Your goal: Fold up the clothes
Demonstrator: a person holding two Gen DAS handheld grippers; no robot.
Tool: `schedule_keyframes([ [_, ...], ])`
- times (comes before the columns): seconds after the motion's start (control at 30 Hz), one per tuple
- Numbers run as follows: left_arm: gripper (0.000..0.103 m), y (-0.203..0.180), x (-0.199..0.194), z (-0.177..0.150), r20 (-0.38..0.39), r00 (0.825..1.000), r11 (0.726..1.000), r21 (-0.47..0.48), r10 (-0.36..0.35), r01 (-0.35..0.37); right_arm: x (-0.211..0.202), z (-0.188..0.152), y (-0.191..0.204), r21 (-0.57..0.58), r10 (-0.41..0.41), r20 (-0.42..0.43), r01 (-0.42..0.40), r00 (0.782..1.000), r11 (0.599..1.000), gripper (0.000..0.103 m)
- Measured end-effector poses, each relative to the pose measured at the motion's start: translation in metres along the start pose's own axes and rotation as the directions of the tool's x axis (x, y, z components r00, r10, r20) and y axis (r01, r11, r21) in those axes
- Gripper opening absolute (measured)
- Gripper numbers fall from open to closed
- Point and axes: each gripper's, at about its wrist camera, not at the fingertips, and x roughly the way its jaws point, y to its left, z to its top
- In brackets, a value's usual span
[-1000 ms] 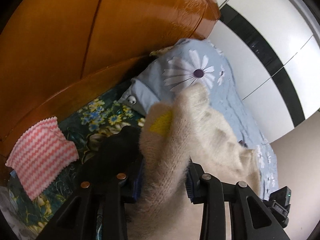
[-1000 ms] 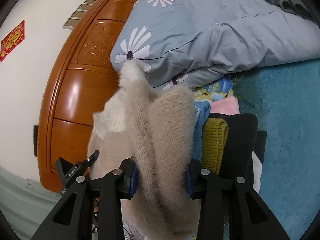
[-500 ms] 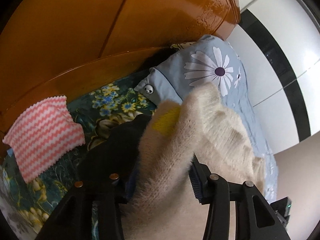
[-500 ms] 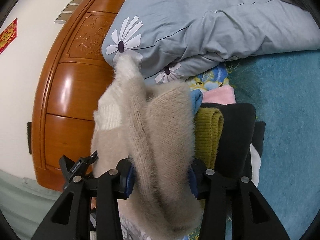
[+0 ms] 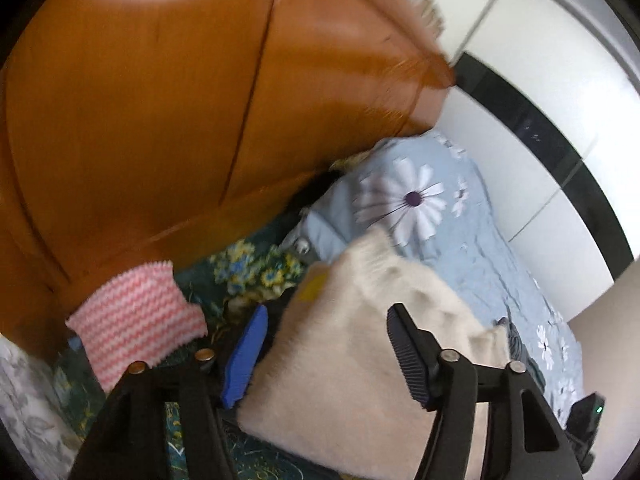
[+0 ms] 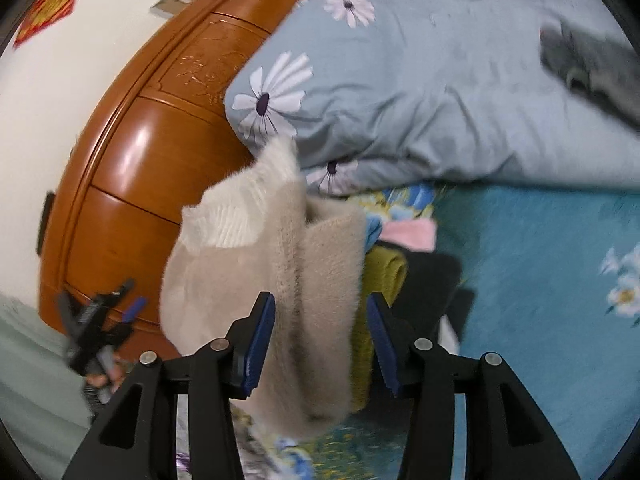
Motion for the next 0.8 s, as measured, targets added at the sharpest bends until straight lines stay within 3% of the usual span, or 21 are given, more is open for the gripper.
schedule_keyframes([
  [0.1, 0.072, -0.018, -0.026, -0.026, 0.078, 0.996, 0.998, 0.053, -0.033, 0.029, -0.014, -0.013, 0.017, -0.096, -0.020, 0.041, 0.024, 0.999, 0.995, 0.053],
  [0.17, 0.073, -0.024, -0.034, -0.045, 0.102, 0.993, 0.997, 0.058, -0.055, 0.049, -0.021, -0.028, 0.027, -0.167, -0.032, 0.064, 0.042, 0.997, 0.985, 0.060],
  [0.23, 0.074, -0.026, -0.038, -0.068, 0.104, 0.992, 0.997, 0.046, -0.066, 0.061, -0.025, -0.045, 0.033, -0.221, -0.052, 0.076, 0.067, 0.996, 0.973, 0.060],
  [0.37, 0.075, -0.025, -0.031, -0.112, 0.067, 0.997, 0.999, 0.011, -0.033, 0.033, -0.029, -0.074, 0.040, -0.297, -0.085, 0.097, 0.110, 0.992, 0.948, 0.065],
  [0.53, 0.078, -0.017, -0.009, -0.158, -0.042, 0.998, 0.996, -0.080, -0.050, 0.046, -0.027, -0.102, 0.041, -0.361, -0.120, 0.100, 0.149, 0.988, 0.921, 0.066],
  [0.63, 0.089, -0.019, -0.011, -0.181, -0.034, 0.998, 0.994, -0.094, -0.056, 0.053, -0.023, -0.116, 0.042, -0.394, -0.130, 0.084, 0.153, 0.988, 0.906, 0.066],
  [0.7, 0.103, -0.021, -0.019, -0.196, 0.011, 0.998, 0.993, -0.104, -0.063, 0.064, -0.020, -0.122, 0.041, -0.402, -0.129, 0.072, 0.148, 0.989, 0.904, 0.066],
  [0.8, 0.103, -0.026, -0.031, -0.211, 0.063, 0.996, 0.994, -0.090, -0.055, 0.061, -0.018, -0.130, 0.040, -0.401, -0.127, 0.065, 0.142, 0.990, 0.905, 0.067],
])
